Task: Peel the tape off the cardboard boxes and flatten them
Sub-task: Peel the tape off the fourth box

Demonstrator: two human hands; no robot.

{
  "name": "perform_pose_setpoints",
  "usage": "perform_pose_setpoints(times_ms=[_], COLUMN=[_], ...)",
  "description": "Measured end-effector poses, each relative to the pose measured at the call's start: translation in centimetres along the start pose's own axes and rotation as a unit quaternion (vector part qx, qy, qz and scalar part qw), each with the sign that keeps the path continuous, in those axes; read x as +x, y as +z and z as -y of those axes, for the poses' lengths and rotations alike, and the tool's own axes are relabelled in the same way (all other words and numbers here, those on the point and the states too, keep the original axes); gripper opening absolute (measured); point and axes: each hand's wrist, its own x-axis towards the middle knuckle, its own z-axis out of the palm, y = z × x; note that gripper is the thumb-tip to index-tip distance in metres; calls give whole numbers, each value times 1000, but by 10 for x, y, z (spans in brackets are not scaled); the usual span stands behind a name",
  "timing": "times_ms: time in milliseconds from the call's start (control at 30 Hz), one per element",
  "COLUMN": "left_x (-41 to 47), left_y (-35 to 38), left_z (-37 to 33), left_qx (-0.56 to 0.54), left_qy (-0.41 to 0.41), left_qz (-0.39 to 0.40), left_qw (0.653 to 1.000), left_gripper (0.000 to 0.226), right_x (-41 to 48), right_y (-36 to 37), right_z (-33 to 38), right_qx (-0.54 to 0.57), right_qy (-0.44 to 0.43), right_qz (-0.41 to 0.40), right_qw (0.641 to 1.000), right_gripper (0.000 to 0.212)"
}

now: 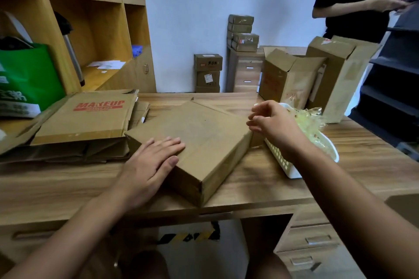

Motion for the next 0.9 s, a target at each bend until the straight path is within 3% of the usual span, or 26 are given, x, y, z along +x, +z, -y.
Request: perform_pose_setpoints(times_ms=[167,300,400,633,800,900], left_x=[2,6,13,39,52,51], left_y=[3,3,0,-5,3,11], left_z=[1,-3,-8,-26,-33,-32], left_qx=[24,24,17,13,13,57], left_qy=[4,-9,-36,30,26,43], left_qz=[-12,-34,-43,76,151,143], left_qw=[1000,999,998,997,988,987], left_gripper=[52,49,42,55,56,56], right_x=[-12,-30,-48,-60,-59,-60], right_y=[16,20,25,38,42,44], right_z=[-18,-38,-64,-96,-98,-102], right_qx=[-81,-69,10,133,120,82], right_qy=[-30,-76,-45,47,18,-21], right_qz=[47,-43,-67,-61,-78,-85], right_qw=[995,994,997,988,990,993], right_gripper=[27,36,38,41,40,41])
